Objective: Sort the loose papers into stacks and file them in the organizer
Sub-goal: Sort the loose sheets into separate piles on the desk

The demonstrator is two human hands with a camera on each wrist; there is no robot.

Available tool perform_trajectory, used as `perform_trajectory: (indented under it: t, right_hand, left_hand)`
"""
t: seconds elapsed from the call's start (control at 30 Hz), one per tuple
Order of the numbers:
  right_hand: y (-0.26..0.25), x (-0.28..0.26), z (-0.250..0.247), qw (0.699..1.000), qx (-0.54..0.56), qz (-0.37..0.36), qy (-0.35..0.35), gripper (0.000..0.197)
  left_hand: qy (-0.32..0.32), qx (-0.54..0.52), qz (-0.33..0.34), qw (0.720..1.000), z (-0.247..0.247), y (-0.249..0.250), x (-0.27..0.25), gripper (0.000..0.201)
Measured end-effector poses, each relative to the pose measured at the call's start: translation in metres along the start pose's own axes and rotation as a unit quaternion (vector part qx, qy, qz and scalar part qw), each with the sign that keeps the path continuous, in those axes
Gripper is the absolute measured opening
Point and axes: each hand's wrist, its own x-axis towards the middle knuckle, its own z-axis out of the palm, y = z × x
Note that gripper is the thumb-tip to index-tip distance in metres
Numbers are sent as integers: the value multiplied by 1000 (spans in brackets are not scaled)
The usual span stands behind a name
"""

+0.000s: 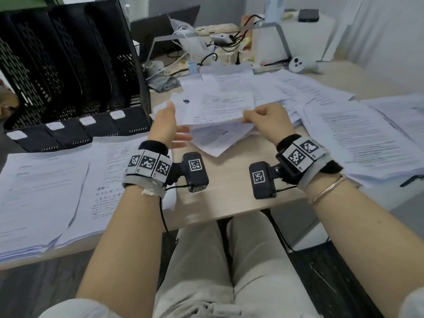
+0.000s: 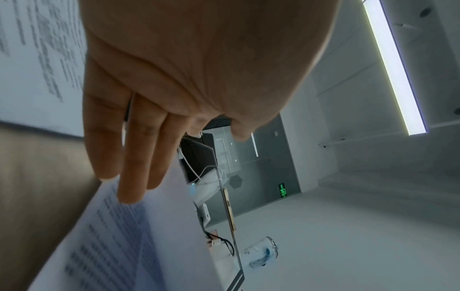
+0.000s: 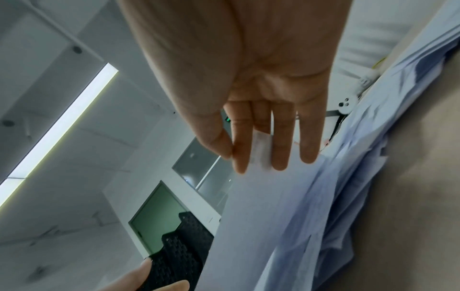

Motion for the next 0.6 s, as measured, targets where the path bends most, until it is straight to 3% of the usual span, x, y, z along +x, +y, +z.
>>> perform_trajectory:
  t: [0.1, 0.23, 0.37, 0.47, 0.6]
  right_hand:
    - [19, 1, -15, 996, 68, 38, 50, 41]
    - [33, -5, -34, 994, 63, 58, 70, 37]
    - [45, -7, -44, 996, 24, 43, 76, 8]
    - [52, -4, -50, 996, 3, 47, 82, 28]
    - [54, 2, -58, 993, 10, 46, 106, 33]
  left_hand:
    - [-12, -3, -24, 1000, 14, 1, -1, 57]
    - [-61, 60, -39, 996, 32, -2, -5, 19]
    - [-51, 110, 23, 992, 49, -7, -3, 35]
    - [-17, 106, 54, 993, 58, -4, -2, 43]
    - [54, 61, 113, 990, 59, 2, 6, 47]
